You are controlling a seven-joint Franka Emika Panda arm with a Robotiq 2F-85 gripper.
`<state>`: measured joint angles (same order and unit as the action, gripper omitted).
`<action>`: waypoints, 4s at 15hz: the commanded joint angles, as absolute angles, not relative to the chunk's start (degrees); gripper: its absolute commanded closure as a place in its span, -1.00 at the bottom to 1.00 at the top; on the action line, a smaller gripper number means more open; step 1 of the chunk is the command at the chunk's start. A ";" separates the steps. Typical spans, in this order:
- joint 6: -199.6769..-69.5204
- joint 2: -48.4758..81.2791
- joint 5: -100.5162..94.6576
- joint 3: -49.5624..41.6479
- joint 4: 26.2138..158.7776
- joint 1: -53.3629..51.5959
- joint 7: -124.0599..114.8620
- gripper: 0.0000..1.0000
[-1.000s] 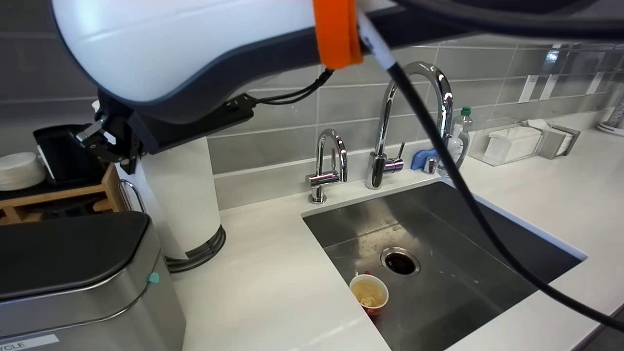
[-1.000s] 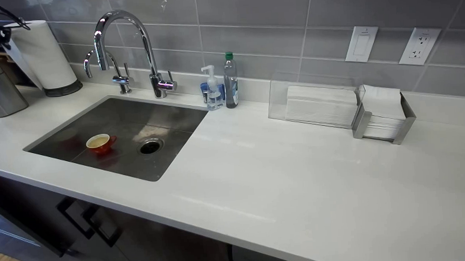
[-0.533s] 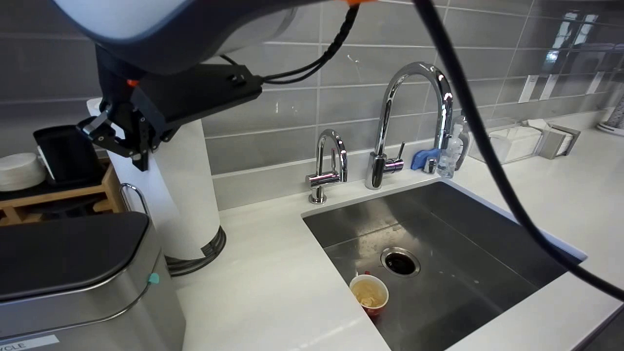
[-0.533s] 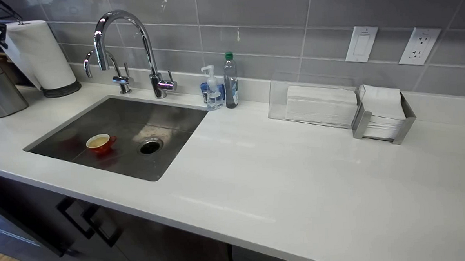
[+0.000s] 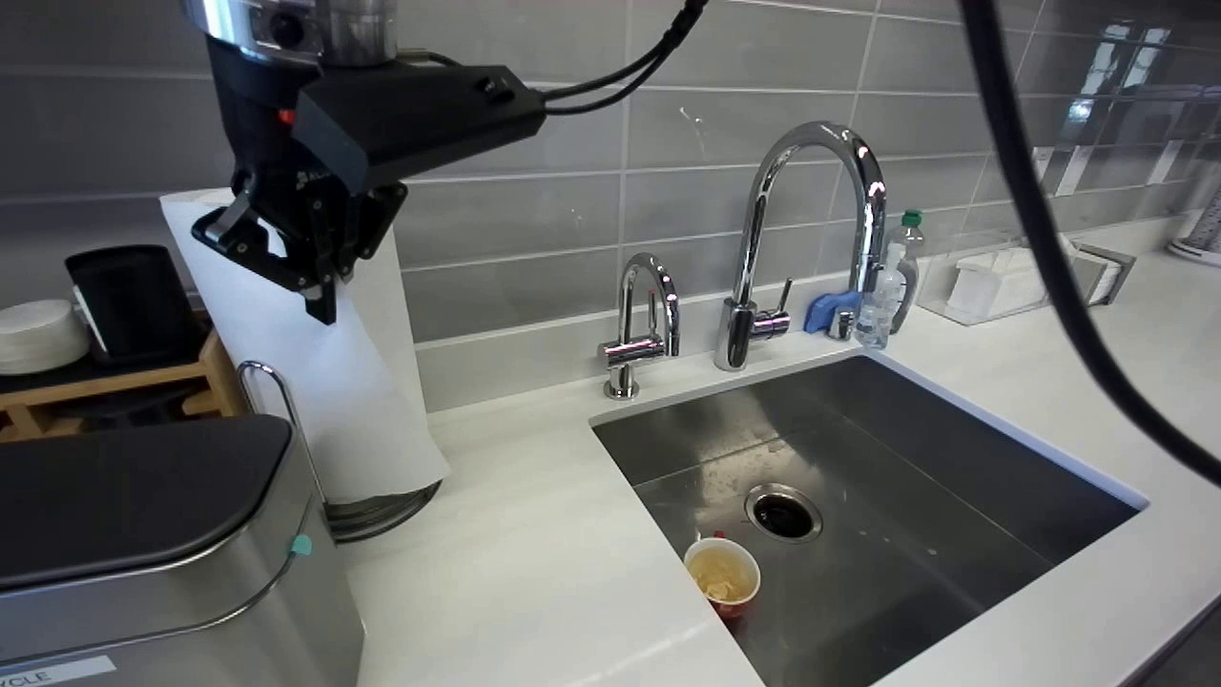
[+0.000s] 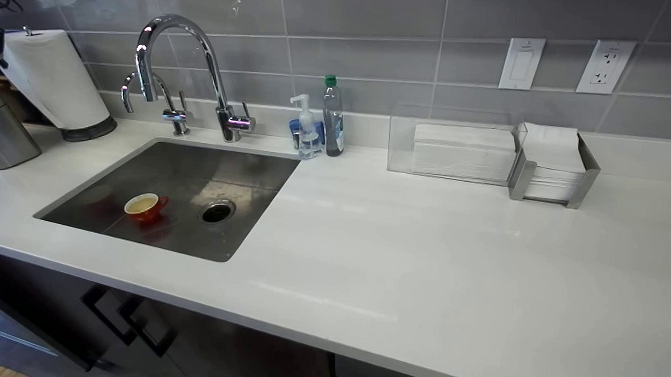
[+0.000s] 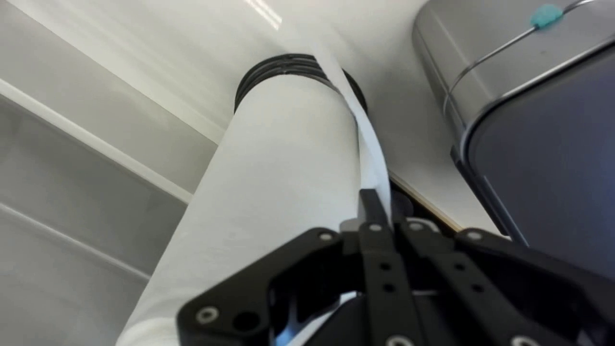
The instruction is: Remove a piece of paper towel from the roll on the left and put it on the right side of the counter
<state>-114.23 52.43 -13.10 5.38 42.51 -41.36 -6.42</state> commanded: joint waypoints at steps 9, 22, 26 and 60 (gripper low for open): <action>-105.32 49.44 -13.21 4.98 47.93 -40.16 -6.77 1.00; -102.10 52.10 -10.47 5.72 50.36 -37.84 -5.87 1.00; -101.16 54.44 -9.42 6.11 50.04 -37.41 -4.83 1.00; -94.73 56.93 -8.06 3.16 58.89 -30.01 -11.50 1.00</action>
<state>-95.80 59.46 -8.20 3.79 55.44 -30.30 -9.40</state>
